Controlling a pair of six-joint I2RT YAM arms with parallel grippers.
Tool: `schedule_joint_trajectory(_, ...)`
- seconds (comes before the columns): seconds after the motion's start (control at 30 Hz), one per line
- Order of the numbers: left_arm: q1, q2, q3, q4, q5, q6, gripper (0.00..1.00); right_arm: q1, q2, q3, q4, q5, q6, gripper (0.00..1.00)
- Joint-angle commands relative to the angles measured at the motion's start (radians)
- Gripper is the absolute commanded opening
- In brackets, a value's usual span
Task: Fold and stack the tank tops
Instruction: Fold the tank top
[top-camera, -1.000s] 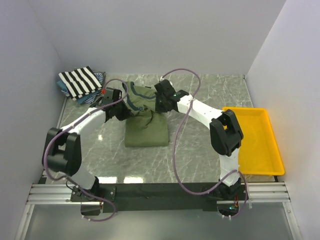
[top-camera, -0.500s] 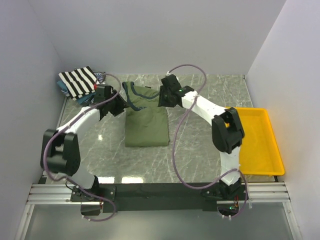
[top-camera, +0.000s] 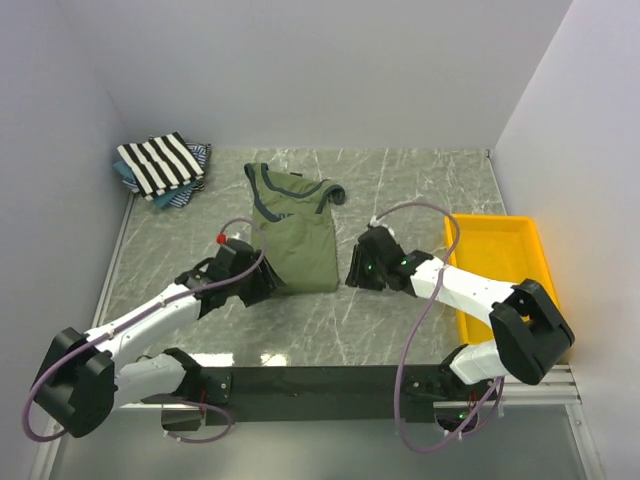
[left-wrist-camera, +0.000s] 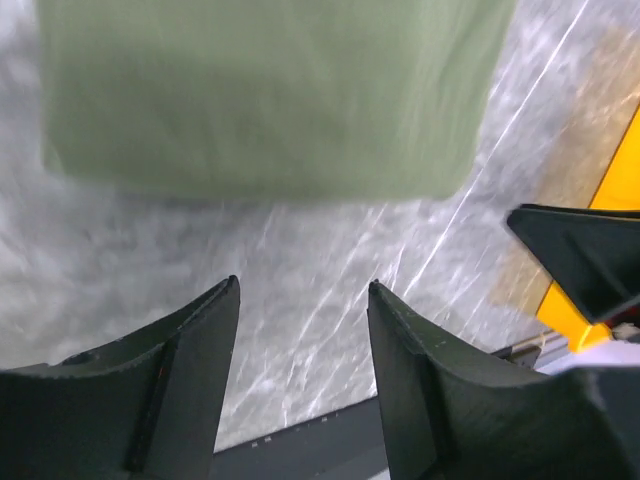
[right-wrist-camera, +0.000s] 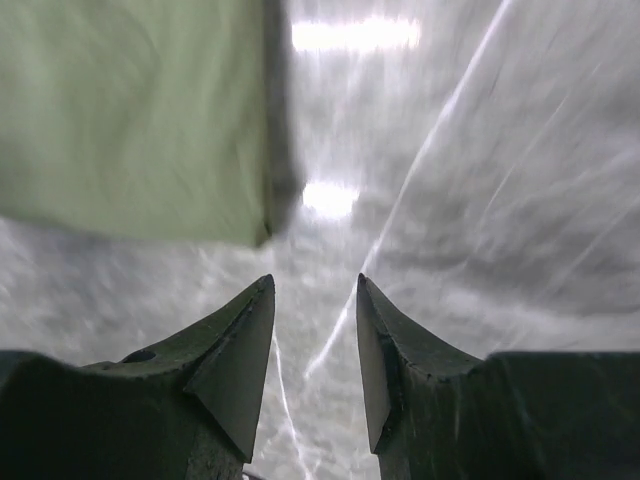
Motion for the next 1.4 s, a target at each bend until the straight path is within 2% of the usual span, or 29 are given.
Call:
schedule_joint_trajectory(0.0,-0.046,-0.054,-0.060,0.018,-0.054,-0.119,0.60,0.048,-0.010,-0.041,0.138,-0.024,0.085,0.46)
schedule_joint_trajectory(0.1,-0.046,-0.053,-0.078,0.037,-0.088,-0.145,0.61,0.081,0.036,-0.050,0.195,-0.050,0.122,0.46)
schedule_joint_trajectory(0.33,-0.020,-0.005,-0.022,-0.023,-0.211,-0.145,0.67,0.115,0.122,-0.029,0.246,0.011,0.162,0.46)
schedule_joint_trajectory(0.47,0.090,0.001,-0.034,-0.026,-0.196,-0.105,0.68,0.119,0.168,-0.019,0.258,0.022,0.174,0.46)
schedule_joint_trajectory(0.57,0.149,0.004,-0.057,0.038,-0.154,-0.050,0.68,0.115,0.179,-0.018,0.261,0.045,0.182,0.46)
schedule_joint_trajectory(0.77,0.192,0.084,-0.060,0.095,-0.133,0.005,0.67,0.118,0.187,-0.013,0.273,0.065,0.182,0.46)
schedule_joint_trajectory(1.1,0.194,0.216,-0.091,0.153,-0.106,0.013,0.57,0.119,0.196,-0.010,0.287,0.079,0.181,0.46)
schedule_joint_trajectory(1.37,0.194,0.254,-0.088,0.153,-0.099,0.033,0.49,0.159,0.148,-0.024,0.287,0.108,0.176,0.46)
